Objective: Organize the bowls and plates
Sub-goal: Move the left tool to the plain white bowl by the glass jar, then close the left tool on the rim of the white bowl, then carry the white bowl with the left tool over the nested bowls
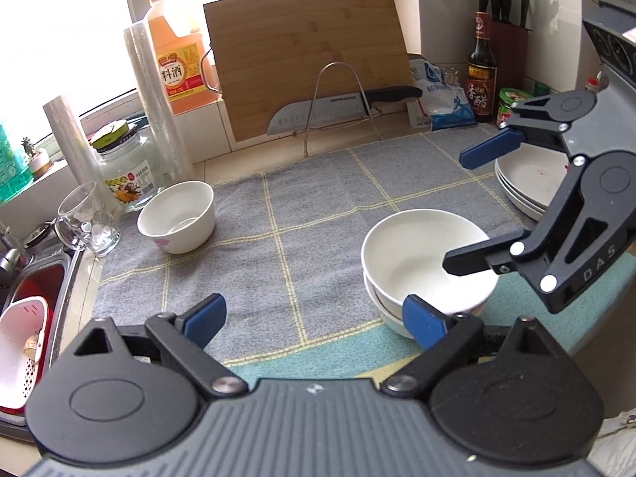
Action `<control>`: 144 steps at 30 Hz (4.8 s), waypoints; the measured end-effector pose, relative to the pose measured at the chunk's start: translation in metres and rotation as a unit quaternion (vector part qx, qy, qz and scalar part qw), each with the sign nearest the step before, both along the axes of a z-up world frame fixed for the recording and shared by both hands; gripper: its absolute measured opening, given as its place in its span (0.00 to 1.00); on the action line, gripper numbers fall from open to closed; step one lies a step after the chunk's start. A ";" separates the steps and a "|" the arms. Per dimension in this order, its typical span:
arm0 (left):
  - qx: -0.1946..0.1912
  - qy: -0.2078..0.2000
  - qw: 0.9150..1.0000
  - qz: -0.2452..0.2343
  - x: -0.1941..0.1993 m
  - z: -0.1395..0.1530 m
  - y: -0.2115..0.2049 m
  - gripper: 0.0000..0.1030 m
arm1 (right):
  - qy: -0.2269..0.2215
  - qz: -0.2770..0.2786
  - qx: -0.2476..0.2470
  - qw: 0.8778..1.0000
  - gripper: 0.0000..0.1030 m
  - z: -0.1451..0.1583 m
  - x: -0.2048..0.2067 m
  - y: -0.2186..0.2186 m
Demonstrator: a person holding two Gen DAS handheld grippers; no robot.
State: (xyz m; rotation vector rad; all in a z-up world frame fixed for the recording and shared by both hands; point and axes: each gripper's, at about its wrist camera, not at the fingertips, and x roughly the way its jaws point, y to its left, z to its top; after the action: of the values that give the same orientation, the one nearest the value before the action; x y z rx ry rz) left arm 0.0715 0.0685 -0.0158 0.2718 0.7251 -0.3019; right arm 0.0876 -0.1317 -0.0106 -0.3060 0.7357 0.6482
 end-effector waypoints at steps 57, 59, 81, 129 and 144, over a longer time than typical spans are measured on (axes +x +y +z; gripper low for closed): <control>-0.137 0.116 0.983 -0.030 0.290 -0.066 0.161 0.61 | 0.075 0.003 -0.027 0.997 0.85 -0.091 0.234 0.190; -0.131 0.116 0.984 -0.032 0.291 -0.067 0.160 0.61 | 0.072 0.004 -0.031 0.997 0.86 -0.091 0.234 0.191; -0.148 0.118 0.981 -0.046 0.288 -0.061 0.155 0.46 | 0.072 -0.005 -0.038 0.997 0.87 -0.089 0.229 0.191; -0.137 0.117 0.977 -0.113 0.138 0.024 0.020 0.46 | 0.067 -0.027 -0.023 0.997 0.87 0.003 0.070 0.063; -0.136 0.114 0.974 -0.141 0.111 0.031 -0.031 0.46 | 0.053 -0.051 -0.021 0.997 0.87 0.012 0.030 0.014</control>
State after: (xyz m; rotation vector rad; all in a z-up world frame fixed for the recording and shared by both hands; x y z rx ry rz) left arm 0.1824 0.0371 0.0154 0.0774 0.8626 -0.7052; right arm 0.1179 -0.1177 0.0018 -0.2733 0.8613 0.5555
